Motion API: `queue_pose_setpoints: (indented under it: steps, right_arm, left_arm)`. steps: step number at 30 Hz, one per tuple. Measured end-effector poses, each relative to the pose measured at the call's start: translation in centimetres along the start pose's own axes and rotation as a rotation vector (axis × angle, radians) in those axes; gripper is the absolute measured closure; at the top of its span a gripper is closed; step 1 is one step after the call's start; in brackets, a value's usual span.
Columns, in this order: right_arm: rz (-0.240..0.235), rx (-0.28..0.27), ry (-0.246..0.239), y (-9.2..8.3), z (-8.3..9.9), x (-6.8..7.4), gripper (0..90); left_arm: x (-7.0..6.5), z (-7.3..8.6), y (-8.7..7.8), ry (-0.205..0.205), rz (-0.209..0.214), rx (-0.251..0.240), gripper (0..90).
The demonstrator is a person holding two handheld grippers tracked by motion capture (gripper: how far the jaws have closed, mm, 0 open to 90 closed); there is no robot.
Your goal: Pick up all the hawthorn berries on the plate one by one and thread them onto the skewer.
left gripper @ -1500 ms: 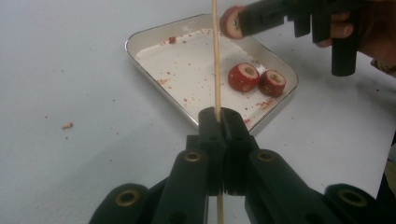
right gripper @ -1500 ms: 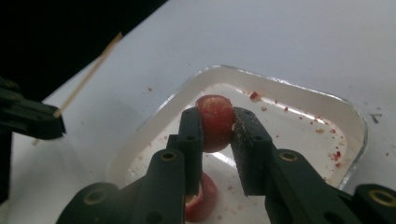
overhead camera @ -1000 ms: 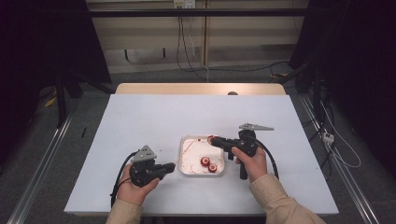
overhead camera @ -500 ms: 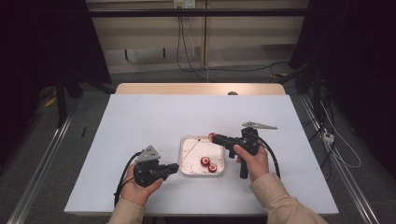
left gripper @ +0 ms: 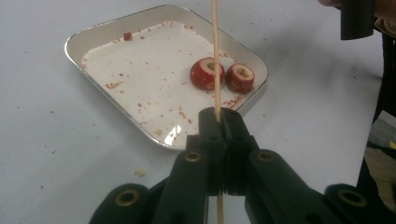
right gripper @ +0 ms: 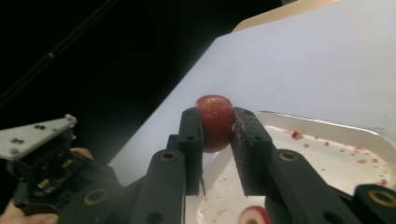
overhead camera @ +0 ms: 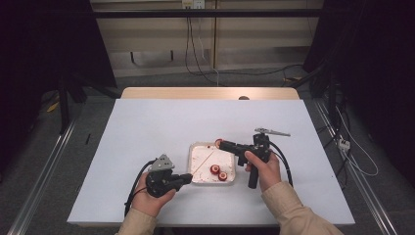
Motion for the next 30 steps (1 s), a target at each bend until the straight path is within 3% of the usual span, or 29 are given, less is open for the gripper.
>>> queue_pose_setpoints:
  steps: [4,30]
  right_arm:
    - [-0.02,-0.003,0.028,0.12,0.08,0.3,74.7]
    - [-0.033,-0.001,0.044,0.4,0.41,0.55,74.6]
  left_arm:
    - [0.0,-0.14,0.01,-0.001,-0.002,-0.012,88.7]
    - [-0.41,-0.56,-0.02,0.002,-0.003,-0.059,88.8]
Point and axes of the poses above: each handheld gripper's, and its own axes: y roughly forward along the jaws, z roughly out of its underside, x roughly to its left, the point moved 5 cm from there along y, roughly forward along the jaws, and after that the axes turned 14 degrees about -x, right-handed, at the moved point
